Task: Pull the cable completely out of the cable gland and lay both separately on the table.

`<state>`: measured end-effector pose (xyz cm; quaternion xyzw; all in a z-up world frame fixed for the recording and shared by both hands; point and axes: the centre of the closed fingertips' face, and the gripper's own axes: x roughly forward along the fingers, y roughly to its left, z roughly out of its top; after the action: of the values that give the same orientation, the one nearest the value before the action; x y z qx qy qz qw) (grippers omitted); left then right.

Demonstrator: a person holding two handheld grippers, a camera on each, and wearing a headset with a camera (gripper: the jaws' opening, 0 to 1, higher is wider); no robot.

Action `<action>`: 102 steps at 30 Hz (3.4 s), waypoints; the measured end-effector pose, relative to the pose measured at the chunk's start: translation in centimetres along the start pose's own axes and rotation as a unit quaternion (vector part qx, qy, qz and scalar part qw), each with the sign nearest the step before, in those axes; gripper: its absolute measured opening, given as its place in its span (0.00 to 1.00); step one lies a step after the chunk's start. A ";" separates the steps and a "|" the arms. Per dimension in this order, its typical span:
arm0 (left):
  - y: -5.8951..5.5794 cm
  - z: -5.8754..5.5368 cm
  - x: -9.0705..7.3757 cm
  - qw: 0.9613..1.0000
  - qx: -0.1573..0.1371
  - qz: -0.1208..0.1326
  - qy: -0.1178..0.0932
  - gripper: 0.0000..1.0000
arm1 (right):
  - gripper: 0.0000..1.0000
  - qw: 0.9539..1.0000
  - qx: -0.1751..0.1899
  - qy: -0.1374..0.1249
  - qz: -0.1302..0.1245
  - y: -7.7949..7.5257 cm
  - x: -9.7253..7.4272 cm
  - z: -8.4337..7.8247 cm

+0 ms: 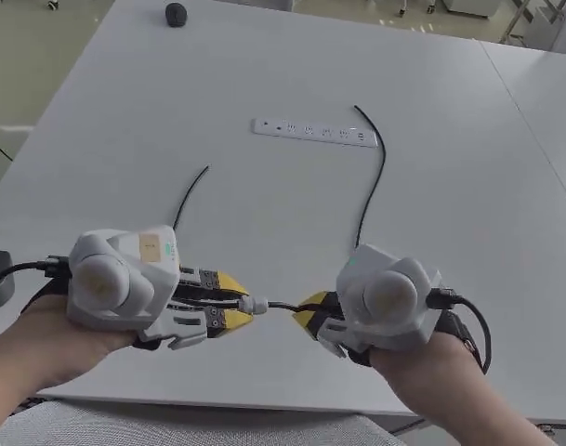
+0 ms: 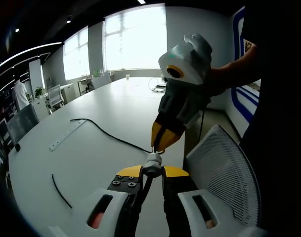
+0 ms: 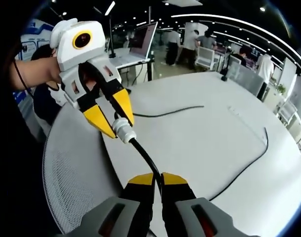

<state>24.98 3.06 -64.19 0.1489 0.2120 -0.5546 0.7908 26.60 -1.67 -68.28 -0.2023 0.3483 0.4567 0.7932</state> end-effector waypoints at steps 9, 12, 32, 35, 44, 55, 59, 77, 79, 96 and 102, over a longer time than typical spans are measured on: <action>-0.1 0.0 0.5 1.000 -0.002 -0.003 0.004 0.15 | 0.00 1.000 0.020 0.007 -0.009 -0.7 0.0 -1.0; 0.0 0.0 0.5 1.000 -0.003 -0.002 0.005 0.15 | 0.00 1.000 0.011 0.006 -0.009 -0.7 0.0 -1.0; 1.0 -0.1 0.1 1.000 -0.012 -0.001 0.007 0.15 | 0.10 0.999 -0.036 -0.020 -0.014 -0.8 -0.8 0.7; 1.0 -0.1 0.1 1.000 -0.013 -0.001 0.009 0.15 | 0.11 0.999 -0.039 -0.033 -0.007 -0.3 -1.3 1.9; 0.8 0.0 0.4 1.000 -0.018 -0.003 0.008 0.15 | 0.10 0.992 -0.121 -0.026 0.006 2.0 -0.3 3.8; 0.8 -0.1 0.1 1.000 -0.027 0.000 0.006 0.15 | 0.02 0.988 -0.155 -0.024 0.001 2.3 0.1 4.2; 0.7 -0.2 0.3 1.000 -0.022 -0.002 0.010 0.15 | 0.01 0.989 -0.145 -0.020 0.002 2.3 0.3 3.9; 1.2 0.1 0.6 1.000 -0.018 -0.001 0.008 0.15 | 0.00 0.997 -0.067 -0.024 -0.010 0.8 0.3 2.9; 1.3 0.1 0.7 1.000 -0.018 -0.001 0.008 0.15 | 0.00 0.998 -0.057 -0.025 -0.011 0.6 0.3 2.8; 1.3 -0.2 1.0 1.000 -0.021 -0.002 0.010 0.15 | 0.00 0.999 0.017 -0.006 -0.032 -1.2 0.7 0.3; 1.1 -0.3 1.2 1.000 -0.021 -0.002 0.011 0.15 | 0.00 0.998 0.048 0.003 -0.038 -1.8 0.8 -0.5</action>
<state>26.35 2.61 -65.00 0.1382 0.2327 -0.5501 0.7900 28.22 -2.40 -69.18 -0.1782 0.3642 0.4086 0.8177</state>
